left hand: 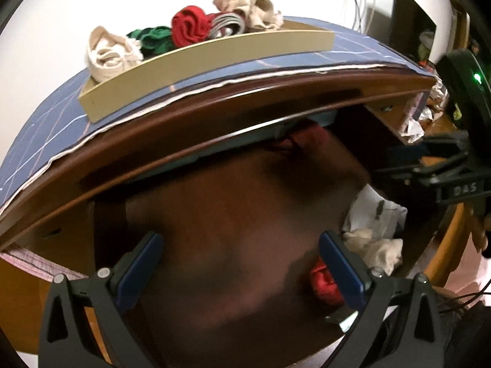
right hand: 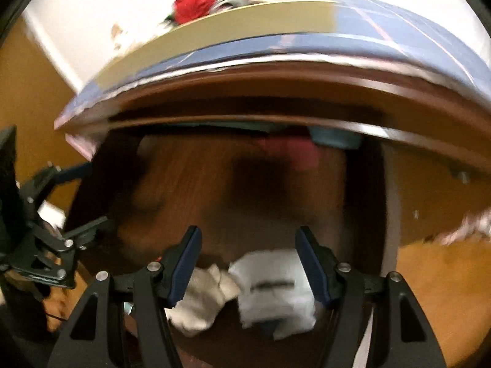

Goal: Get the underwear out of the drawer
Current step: 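Reach into the drawer with the right gripper toward the grey sock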

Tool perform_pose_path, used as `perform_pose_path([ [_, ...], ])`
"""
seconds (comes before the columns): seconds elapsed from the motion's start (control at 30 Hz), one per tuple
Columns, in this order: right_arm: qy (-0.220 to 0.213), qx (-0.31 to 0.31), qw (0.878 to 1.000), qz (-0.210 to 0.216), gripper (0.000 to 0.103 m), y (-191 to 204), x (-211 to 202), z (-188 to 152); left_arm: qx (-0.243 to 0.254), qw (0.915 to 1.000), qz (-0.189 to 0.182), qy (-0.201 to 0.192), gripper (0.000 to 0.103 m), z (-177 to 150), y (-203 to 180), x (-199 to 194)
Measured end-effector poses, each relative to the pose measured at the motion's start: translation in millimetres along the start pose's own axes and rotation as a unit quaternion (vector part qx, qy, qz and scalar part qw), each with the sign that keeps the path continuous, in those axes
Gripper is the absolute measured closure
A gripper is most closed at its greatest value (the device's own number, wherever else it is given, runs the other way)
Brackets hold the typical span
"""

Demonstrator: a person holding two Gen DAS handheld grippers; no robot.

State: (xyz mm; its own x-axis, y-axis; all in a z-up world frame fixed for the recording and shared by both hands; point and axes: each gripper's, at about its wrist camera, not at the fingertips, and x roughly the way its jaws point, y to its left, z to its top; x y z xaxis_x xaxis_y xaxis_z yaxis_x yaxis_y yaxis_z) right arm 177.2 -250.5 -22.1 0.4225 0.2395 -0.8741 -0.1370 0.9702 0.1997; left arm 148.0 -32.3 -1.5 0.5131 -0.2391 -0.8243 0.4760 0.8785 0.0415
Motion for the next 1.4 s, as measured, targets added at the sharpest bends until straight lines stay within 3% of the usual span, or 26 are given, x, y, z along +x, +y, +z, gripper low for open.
perform_pose_path([
  [0.1, 0.026, -0.108, 0.993, -0.041, 0.038, 25.0, 16.7, 18.3, -0.012, 0.9998, -0.003, -0.014, 0.0, -2.1, 5.3, -9.7],
  [0.17, 0.034, -0.145, 0.988, -0.045, 0.048, 32.4, 25.7, 25.9, -0.021, 0.9996, -0.007, -0.02, 0.0, -4.9, 11.8, -15.3],
  [0.2, 0.044, -0.143, 0.988, -0.04, 0.055, 32.3, 32.5, 30.7, -0.026, 0.9994, -0.007, -0.021, 0.0, -6.4, 15.9, -17.2],
  [0.3, 0.052, -0.123, 0.99, -0.044, 0.057, 25.7, 46.7, 36.9, -0.045, 0.9987, -0.004, -0.021, 0.0, -8.8, 27.7, -17.9],
  [0.47, 0.054, -0.196, 0.973, -0.108, 0.057, 34.1, 64.0, 24.9, -0.057, 0.998, -0.015, -0.024, 0.0, -12.2, 38.5, -16.5],
  [0.63, 0.034, -0.221, 0.961, -0.163, 0.057, 37.9, 70.0, 31.6, -0.068, 0.9971, -0.022, -0.027, 0.0, -12.3, 43.2, -13.9],
  [0.77, 0.043, -0.264, 0.943, -0.198, 0.057, 44.8, 84.1, 33.6, -0.073, 0.9966, -0.028, -0.025, 0.0, -14.5, 46.5, -11.9],
  [0.87, 0.038, -0.322, 0.909, -0.263, 0.07, 47.5, 100.3, 25.1, -0.076, 0.9964, -0.027, -0.025, 0.0, -15.4, 48.7, -11.8],
  [0.93, 0.031, -0.338, 0.9, -0.274, 0.077, 46.1, 102.6, 21.8, -0.078, 0.9963, -0.029, -0.024, 0.0, -16.2, 50.1, -11.2],
  [0.97, 0.027, -0.343, 0.894, -0.286, 0.086, 44.2, 103.8, 21.3, -0.079, 0.9962, -0.03, -0.023, 0.0, -16.3, 50.3, -10.7],
  [1.03, 0.021, -0.354, 0.883, -0.306, 0.089, 42.8, 106.9, 18.9, -0.082, 0.996, -0.031, -0.022, 0.0, -16.2, 51.9, -9.9],
  [1.13, 0.047, -0.362, 0.885, -0.288, 0.09, 42.2, 114.2, 15.2, -0.085, 0.9956, -0.033, -0.023, 0.0, -17.6, 53.2, -10.1],
  [1.23, 0.071, -0.398, 0.867, -0.29, 0.09, 46.8, 126.7, 4.6, -0.087, 0.9955, -0.032, -0.021, 0.0, -19.5, 53.7, -9.5],
  [1.33, 0.091, -0.412, 0.869, -0.258, 0.1, 51.5, 126.6, -6.1, -0.089, 0.9953, -0.033, -0.021, 0.0, -20.4, 55.0, -8.6],
  [1.4, 0.091, -0.442, 0.858, -0.247, 0.101, 61.2, 118.9, -24.4, -0.089, 0.9952, -0.034, -0.02, 0.0, -20.7, 55.5, -8.4],
])
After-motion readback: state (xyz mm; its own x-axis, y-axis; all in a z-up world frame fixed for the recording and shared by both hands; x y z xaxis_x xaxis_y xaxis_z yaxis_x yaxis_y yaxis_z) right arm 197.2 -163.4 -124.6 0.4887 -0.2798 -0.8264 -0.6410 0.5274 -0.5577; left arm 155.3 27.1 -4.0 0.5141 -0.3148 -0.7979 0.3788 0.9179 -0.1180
